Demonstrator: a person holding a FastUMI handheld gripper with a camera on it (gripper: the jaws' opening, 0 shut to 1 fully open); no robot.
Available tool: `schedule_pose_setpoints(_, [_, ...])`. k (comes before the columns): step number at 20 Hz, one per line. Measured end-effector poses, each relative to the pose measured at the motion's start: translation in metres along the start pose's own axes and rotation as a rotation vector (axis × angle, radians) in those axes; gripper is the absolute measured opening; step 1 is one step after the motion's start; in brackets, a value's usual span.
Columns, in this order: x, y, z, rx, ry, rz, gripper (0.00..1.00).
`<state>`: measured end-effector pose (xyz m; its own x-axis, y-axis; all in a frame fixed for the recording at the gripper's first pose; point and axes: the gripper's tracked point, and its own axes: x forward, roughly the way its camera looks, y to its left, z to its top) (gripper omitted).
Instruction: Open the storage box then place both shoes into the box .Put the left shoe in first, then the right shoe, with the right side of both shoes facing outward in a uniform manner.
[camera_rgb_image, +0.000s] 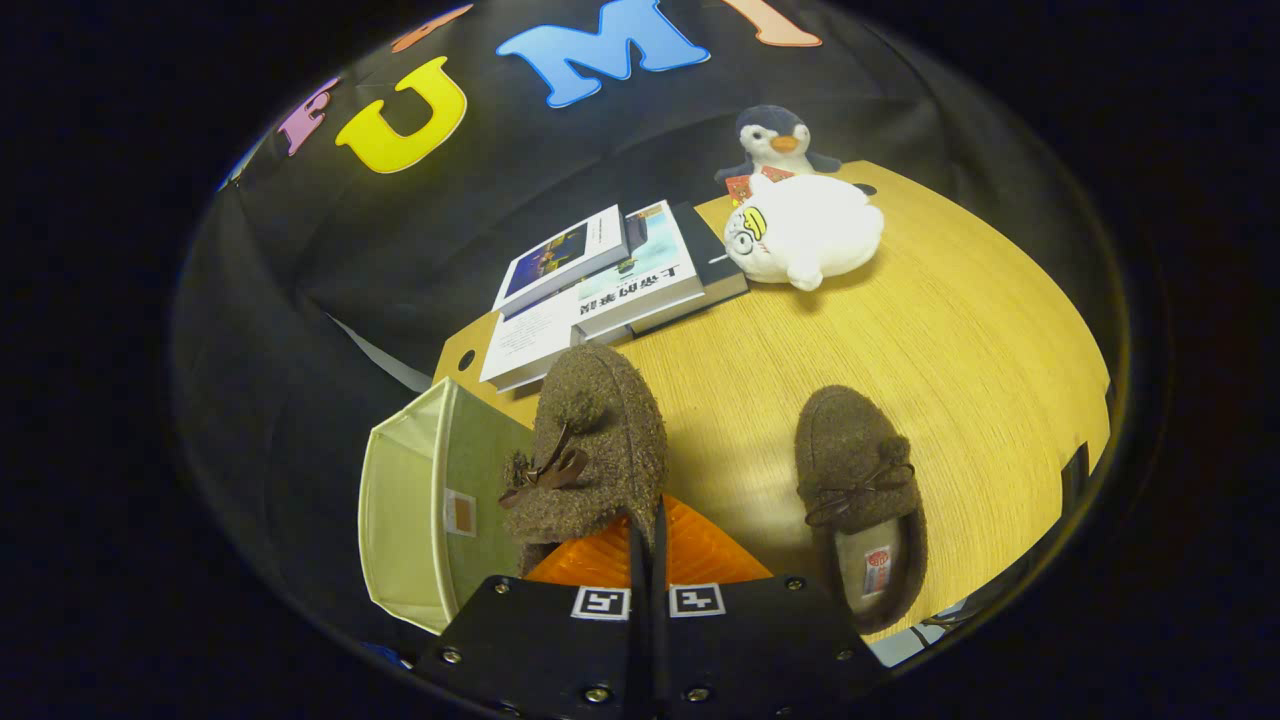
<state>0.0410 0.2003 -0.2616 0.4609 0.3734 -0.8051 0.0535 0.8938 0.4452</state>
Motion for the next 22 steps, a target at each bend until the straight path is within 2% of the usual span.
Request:
schedule_pose_setpoints(11, [-0.009,0.101,0.02,-0.04,-0.044,0.111,0.0])
schedule_pose_setpoints(18, [0.005,0.161,0.004,-0.087,-0.041,0.153,0.0])
schedule_pose_setpoints(22, [0.025,0.185,-0.017,-0.12,-0.02,0.14,0.0])
